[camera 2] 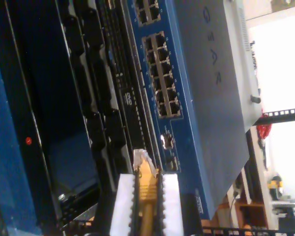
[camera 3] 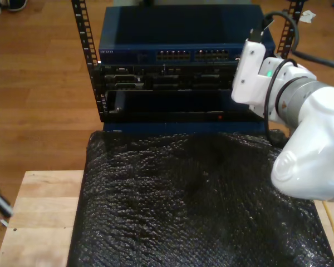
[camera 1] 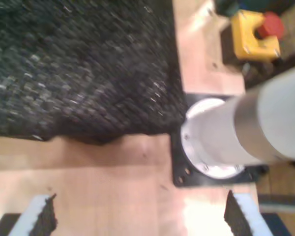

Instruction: Grab the cable and plug it in

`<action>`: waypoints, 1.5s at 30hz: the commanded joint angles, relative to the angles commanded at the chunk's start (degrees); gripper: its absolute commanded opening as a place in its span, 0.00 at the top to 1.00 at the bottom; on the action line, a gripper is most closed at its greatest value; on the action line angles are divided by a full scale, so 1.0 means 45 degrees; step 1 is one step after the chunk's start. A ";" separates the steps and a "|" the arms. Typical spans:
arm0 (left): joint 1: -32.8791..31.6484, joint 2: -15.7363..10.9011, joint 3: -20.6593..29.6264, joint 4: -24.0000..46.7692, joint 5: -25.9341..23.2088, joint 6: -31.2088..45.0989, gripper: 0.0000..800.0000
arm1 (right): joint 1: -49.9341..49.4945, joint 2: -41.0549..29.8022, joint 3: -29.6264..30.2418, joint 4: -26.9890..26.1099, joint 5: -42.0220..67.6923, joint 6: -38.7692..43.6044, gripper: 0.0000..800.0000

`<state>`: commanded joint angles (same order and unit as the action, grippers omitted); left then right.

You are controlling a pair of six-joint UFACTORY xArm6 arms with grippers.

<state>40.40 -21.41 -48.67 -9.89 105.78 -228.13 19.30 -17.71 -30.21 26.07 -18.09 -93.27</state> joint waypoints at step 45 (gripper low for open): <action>0.7248 -0.1680 0.7150 0.3907 -0.5314 0.8615 0.00 | 0.0098 0.0391 0.0000 0.0020 -0.0039 0.0020 1.00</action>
<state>73.01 -28.97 -16.49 7.69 81.87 -189.36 19.74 -15.96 -30.21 26.15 -18.26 -93.19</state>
